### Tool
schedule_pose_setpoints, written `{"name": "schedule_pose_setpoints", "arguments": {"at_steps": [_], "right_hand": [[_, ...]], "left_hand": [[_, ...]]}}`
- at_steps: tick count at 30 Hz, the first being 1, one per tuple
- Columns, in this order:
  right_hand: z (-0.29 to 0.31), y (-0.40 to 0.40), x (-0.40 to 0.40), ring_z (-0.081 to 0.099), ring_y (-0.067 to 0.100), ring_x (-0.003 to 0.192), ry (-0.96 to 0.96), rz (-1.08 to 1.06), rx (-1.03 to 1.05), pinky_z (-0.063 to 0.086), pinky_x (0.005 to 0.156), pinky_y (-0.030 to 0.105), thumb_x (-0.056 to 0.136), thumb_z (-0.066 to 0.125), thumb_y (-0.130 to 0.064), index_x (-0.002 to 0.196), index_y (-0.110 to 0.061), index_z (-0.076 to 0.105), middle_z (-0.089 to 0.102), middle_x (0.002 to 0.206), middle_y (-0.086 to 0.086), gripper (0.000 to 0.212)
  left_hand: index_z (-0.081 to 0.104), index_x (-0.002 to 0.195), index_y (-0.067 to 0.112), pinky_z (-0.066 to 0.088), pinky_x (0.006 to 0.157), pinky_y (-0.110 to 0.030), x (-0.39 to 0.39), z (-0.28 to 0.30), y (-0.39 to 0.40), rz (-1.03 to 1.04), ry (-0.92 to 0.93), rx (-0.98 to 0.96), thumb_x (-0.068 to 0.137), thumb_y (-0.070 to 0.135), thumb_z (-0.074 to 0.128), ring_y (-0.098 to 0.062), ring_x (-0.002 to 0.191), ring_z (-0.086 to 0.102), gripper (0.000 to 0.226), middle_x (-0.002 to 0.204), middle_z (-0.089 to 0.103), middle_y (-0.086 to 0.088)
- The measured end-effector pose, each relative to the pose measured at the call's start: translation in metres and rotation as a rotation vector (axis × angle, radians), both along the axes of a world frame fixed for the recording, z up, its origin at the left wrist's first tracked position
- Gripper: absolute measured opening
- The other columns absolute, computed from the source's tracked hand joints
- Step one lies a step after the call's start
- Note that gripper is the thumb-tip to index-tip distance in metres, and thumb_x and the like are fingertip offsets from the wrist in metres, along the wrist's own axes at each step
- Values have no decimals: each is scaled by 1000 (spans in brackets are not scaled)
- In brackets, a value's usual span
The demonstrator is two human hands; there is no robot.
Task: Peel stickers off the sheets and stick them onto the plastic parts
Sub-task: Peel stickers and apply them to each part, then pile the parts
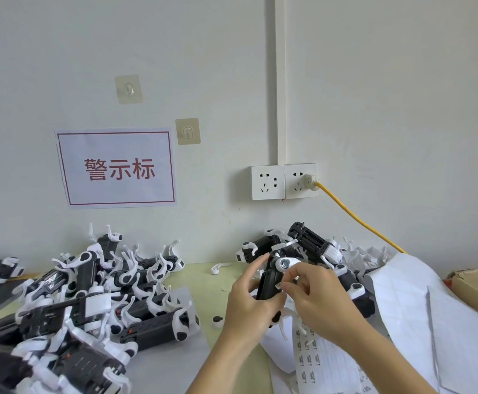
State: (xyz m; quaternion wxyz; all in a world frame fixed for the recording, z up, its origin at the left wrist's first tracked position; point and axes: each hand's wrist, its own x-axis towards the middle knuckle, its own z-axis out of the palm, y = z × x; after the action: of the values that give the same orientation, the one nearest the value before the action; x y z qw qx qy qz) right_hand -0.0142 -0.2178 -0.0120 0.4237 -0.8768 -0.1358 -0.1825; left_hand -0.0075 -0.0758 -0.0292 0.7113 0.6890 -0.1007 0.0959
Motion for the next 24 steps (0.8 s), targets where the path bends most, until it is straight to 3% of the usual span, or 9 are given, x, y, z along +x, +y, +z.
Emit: {"name": "schedule_pose_setpoints", "arguments": {"at_steps": [4,10,14,20,24], "right_hand": [[1,-1,-1,40,7,52,-22,-53,-46,50,61,42,96,62,-22,76,-30,61,45,45,-8,21],[4,0,-3,40,9,45,-49,-70,-94,43,54,36,96,63,-21,74,-29,59,47,44,-11,23],[5,0,-4,47,7,48,-72,-107,-155,34,49,22,97,61,-24,79,-31,60,52,47,-18,19],[6,1,-6,45,8,47,-113,-134,-219,29,48,19,98,59,-25,83,-31,61,43,45,-8,16],[7,1,-7,41,7,47,-133,-152,-237,27,49,20,98,58,-26,87,-30,63,41,47,-10,13]], "left_hand": [[60,125,45,49,51,-20,2,0,0,-3,2,-11,81,-3,72,-12,55,63,66,95,72,-7],[61,124,45,50,52,-18,1,-1,1,-7,3,1,81,-2,72,-10,58,65,64,96,73,-7],[62,119,48,48,52,-21,1,-1,1,4,6,-10,81,4,75,-12,59,64,60,95,74,-6],[65,113,53,51,57,-20,2,-1,0,23,7,-12,80,11,80,-13,76,71,56,96,75,-5],[65,111,55,48,53,-21,1,0,0,16,15,-29,80,12,79,-14,67,64,54,98,72,-7]]}}
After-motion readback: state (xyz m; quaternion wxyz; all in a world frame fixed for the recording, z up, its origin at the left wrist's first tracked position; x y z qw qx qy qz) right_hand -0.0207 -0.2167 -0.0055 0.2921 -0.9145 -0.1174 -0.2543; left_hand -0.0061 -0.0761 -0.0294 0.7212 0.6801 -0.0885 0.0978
